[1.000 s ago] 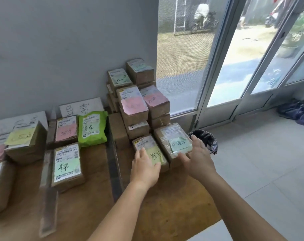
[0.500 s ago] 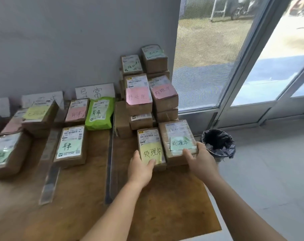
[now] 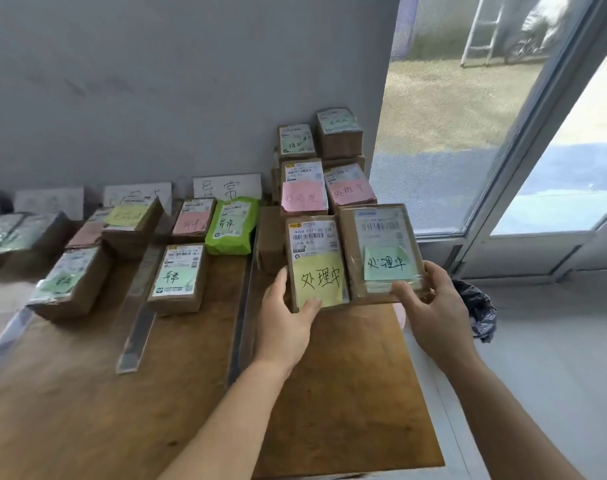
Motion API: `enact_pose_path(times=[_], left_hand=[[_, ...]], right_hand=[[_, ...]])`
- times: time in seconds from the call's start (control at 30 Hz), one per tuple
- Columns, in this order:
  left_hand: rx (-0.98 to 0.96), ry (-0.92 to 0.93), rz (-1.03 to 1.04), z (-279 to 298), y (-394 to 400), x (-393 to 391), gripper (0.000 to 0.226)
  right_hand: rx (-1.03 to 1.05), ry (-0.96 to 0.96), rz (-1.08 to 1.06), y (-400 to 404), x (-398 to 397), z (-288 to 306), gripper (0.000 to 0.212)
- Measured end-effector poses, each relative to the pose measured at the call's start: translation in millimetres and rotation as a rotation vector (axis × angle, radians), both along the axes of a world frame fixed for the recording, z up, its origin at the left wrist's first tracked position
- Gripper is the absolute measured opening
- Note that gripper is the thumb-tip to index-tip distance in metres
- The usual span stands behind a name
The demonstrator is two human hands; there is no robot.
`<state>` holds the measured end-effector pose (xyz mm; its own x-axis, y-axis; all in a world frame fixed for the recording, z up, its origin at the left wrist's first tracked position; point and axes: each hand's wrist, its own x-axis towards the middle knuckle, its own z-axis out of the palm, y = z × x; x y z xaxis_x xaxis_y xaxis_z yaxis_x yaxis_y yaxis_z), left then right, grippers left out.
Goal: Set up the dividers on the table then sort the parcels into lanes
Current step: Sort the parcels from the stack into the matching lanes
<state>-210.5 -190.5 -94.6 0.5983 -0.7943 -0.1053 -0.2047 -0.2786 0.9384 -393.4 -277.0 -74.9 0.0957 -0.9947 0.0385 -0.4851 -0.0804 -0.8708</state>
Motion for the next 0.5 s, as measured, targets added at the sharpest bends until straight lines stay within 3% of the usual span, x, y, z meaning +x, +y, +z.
enact_pose_path(times=[0.23,0.33,0.5], left_hand=[[-0.151,-0.035,0.031,53.4,25.7,23.8,0.070],[-0.178,-0.026,0.048,68.7,42.0,42.3,0.070],[-0.220,-0.030,0.097,82.1,79.9,86.2,0.069]], right_hand=[[-0.060,-0.207,0.047,10.8,29.1,28.8,0.057],[-0.054,-0.273,0.066,21.8,50.2,38.2,0.035],[-0.078,-0.340,0.162,52.9,97.4,53.7,0.034]])
